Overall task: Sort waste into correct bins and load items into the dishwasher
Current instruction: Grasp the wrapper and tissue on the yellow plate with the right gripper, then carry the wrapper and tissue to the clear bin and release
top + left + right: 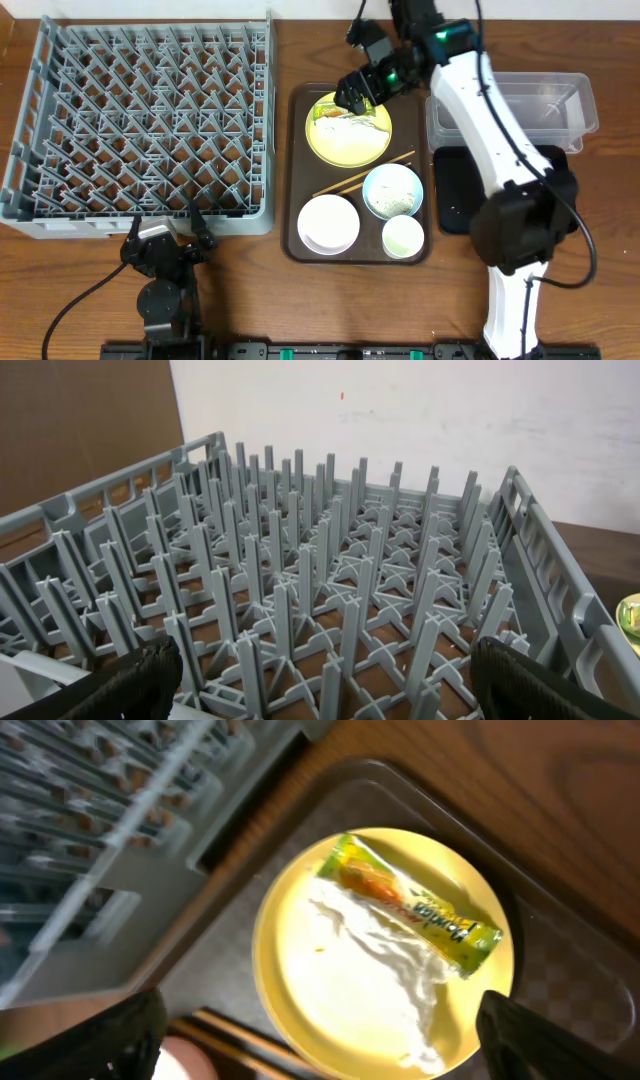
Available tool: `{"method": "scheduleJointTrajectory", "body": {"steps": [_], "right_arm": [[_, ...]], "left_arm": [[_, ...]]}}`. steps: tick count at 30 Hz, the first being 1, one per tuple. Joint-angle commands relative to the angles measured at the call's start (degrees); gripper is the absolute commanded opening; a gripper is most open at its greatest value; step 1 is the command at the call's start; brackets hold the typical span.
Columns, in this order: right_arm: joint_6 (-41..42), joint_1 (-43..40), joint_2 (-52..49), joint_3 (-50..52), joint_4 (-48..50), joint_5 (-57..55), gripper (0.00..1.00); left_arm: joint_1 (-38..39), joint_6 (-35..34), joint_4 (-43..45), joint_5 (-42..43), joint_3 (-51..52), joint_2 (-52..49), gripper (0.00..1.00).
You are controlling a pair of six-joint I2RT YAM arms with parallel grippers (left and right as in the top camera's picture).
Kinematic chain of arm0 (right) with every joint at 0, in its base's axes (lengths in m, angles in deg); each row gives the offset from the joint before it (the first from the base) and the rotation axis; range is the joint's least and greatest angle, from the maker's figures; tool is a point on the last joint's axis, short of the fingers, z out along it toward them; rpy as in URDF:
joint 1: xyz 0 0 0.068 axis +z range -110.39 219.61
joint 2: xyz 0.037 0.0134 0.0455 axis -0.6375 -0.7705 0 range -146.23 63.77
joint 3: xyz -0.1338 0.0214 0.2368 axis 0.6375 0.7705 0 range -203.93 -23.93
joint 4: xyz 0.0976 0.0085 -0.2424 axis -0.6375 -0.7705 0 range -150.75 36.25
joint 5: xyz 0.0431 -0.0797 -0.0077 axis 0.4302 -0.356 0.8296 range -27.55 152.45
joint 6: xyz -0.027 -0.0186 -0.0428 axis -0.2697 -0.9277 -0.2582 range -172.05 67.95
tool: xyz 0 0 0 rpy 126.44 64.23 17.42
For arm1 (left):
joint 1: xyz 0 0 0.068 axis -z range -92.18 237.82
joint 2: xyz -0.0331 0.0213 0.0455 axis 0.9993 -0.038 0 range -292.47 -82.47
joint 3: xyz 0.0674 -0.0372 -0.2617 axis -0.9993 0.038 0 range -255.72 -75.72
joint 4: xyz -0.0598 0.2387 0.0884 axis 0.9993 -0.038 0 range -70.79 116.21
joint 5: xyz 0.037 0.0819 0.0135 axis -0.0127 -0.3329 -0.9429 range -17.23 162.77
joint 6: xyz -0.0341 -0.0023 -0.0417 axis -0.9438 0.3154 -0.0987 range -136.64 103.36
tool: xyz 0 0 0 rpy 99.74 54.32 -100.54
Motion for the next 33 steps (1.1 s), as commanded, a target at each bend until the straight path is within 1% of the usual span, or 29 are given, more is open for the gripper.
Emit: {"method": "scheduleJointTrajectory", "body": {"steps": [1,4,8,11,14,15,18,20,26,29,30,33], "right_arm": [[-2.0,2.2,-4.7,-1.3,1.0,-7.2,0.93],[-6.6,3.9,-7.9,-1.3,2.4,-11.5,0.93],[-10.0,5.3,-11.4,-1.3,4.7,-17.2,0.94],[-12.8,5.7,-13.5,-1.3,5.6,-18.0,0.94],[-13.5,5.7,-15.3,-1.3,5.6,-18.2,0.94],[-13.5,5.7,-15.6,-1.3,5.6,-18.4,0.93],[-13.5,5.7,-17.6,-1.3,5.3,-18.6,0.86],[-13.4,5.7,-18.9,-1.1,5.0,-18.6,0.77],[-11.7,5.7,-20.9,-1.1,3.6,-18.6,0.32],[-11.7,5.7,-20.5,-1.1,3.1,-18.6,0.05],[-11.4,5.7,-20.3,-1.2,2.9,-18.6,0.01],[-7.8,5.6,-18.9,-1.4,2.6,-18.8,0.01]], "left_arm": [[-0.1,0.4,-2.0,-0.1,1.3,0.0,0.92],[-0.1,0.4,-2.0,-0.1,1.3,0.0,0.92],[-0.1,0.4,-2.0,-0.1,1.3,0.0,0.92],[-0.1,0.4,-2.0,-0.1,1.3,0.0,0.92],[-0.1,0.4,-2.0,-0.1,1.3,0.0,0.92],[-0.1,0.4,-2.0,-0.1,1.3,0.0,0.93],[-0.1,0.4,-2.0,-0.1,1.3,0.0,0.92],[-0.1,0.4,-2.0,-0.1,1.3,0.0,0.92],[-0.1,0.4,-2.0,-0.1,1.3,0.0,0.93],[-0.1,0.4,-2.0,-0.1,1.3,0.0,0.92],[-0.1,0.4,-2.0,-0.1,1.3,0.0,0.92],[-0.1,0.4,-2.0,-0.1,1.3,0.0,0.92]]}}
